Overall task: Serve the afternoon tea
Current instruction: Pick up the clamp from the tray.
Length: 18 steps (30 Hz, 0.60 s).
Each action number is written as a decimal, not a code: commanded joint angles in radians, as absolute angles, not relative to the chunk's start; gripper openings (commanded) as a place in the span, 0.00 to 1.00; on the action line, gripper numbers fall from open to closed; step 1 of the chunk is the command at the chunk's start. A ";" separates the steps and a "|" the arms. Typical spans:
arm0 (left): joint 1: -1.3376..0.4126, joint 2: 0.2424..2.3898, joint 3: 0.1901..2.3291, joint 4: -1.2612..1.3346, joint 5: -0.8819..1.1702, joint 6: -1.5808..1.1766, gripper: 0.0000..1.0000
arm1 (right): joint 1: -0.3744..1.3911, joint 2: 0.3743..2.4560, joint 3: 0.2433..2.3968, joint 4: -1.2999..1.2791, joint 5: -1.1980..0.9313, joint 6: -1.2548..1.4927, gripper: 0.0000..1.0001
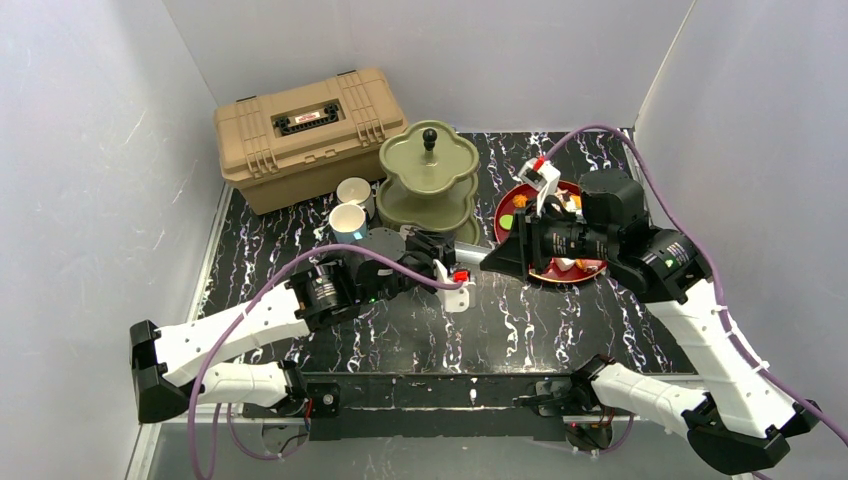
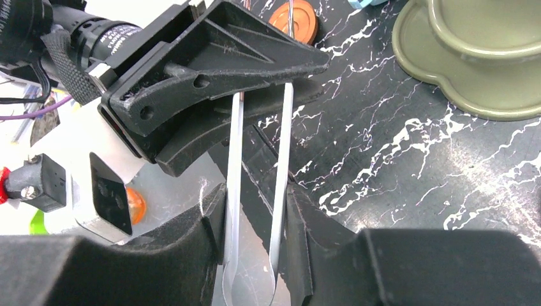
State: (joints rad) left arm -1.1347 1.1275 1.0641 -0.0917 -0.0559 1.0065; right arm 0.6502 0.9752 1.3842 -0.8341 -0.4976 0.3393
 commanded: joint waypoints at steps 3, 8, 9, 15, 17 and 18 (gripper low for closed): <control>-1.138 1.123 1.076 -0.074 -0.078 0.968 0.15 | 0.653 0.960 1.389 -0.721 -0.502 0.364 0.39; -1.138 1.106 1.039 -0.044 -0.051 1.026 0.16 | 0.653 0.963 1.347 -0.672 -0.516 0.392 0.49; -1.139 1.107 1.037 -0.043 -0.046 1.042 0.16 | 0.653 0.962 1.338 -0.659 -0.526 0.399 0.50; -1.139 1.122 1.040 -0.021 -0.027 1.088 0.16 | 0.653 0.975 1.306 -0.629 -0.545 0.414 0.55; -1.138 1.130 1.055 -0.025 -0.034 1.081 0.16 | 0.653 0.978 1.299 -0.629 -0.549 0.416 0.56; -1.138 1.136 1.063 -0.028 -0.040 1.076 0.15 | 0.653 0.977 1.295 -0.630 -0.552 0.416 0.56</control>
